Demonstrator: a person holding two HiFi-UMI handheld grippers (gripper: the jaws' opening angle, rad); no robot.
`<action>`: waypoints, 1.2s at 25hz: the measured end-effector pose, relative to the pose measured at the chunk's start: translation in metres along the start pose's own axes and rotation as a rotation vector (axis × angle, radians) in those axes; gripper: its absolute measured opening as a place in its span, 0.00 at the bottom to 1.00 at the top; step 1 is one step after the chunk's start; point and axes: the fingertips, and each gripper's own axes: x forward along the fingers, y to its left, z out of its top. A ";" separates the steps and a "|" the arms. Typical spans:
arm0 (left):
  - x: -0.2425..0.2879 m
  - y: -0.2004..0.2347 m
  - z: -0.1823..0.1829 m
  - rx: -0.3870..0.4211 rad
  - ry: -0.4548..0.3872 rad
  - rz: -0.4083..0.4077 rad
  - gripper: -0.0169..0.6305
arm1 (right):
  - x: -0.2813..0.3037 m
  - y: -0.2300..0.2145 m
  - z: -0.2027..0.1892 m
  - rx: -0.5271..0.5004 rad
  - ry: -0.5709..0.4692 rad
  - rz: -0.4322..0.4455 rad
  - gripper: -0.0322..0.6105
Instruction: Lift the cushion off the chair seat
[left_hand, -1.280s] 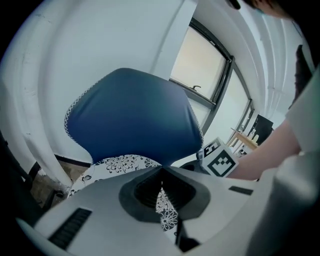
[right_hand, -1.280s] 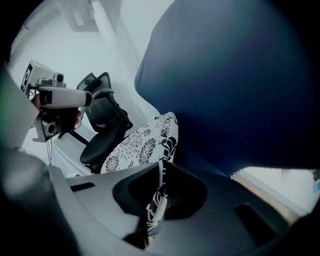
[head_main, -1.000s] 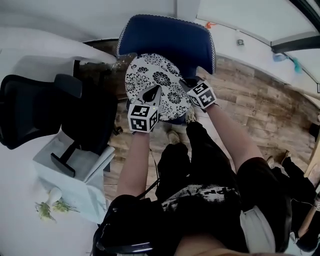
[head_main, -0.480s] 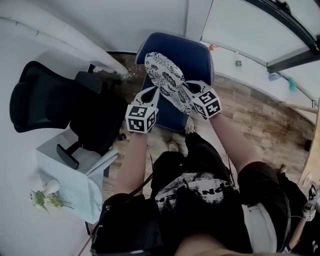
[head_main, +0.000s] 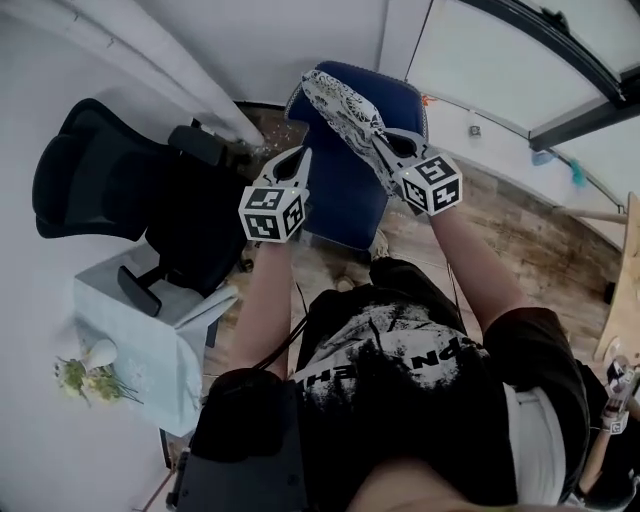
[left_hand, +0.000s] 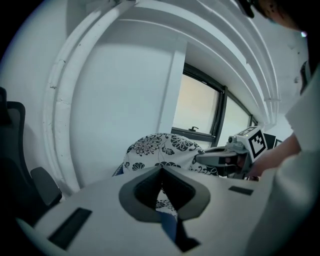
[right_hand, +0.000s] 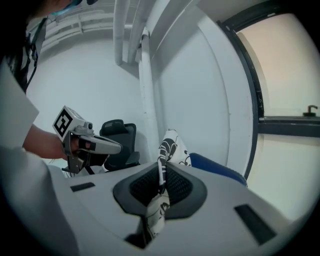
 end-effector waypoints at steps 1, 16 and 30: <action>-0.004 -0.002 0.005 0.004 -0.012 -0.001 0.05 | -0.005 0.002 0.009 -0.002 -0.017 0.000 0.10; -0.051 -0.023 0.061 0.089 -0.131 -0.006 0.05 | -0.054 0.048 0.084 -0.070 -0.183 0.044 0.10; -0.055 -0.047 0.049 0.116 -0.110 -0.018 0.05 | -0.064 0.051 0.072 -0.064 -0.151 0.060 0.10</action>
